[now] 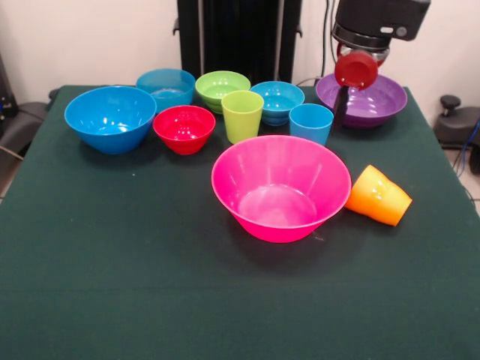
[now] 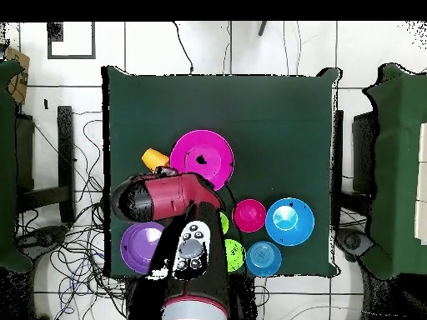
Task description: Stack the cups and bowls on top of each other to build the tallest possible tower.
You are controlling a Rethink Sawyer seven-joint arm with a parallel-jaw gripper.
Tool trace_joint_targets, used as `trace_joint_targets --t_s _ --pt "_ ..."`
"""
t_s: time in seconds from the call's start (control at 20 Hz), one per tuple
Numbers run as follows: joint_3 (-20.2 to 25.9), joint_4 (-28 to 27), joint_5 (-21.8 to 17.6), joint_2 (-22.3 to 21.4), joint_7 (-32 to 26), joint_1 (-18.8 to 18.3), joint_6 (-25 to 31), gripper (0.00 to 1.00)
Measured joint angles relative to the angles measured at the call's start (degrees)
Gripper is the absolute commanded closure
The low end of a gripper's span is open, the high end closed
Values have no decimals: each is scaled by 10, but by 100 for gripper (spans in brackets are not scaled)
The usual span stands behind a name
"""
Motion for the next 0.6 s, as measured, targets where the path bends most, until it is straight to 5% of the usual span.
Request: trace_joint_targets --t_s 0.6 --pt "36 22 -60 -4 0 -11 -8 0"
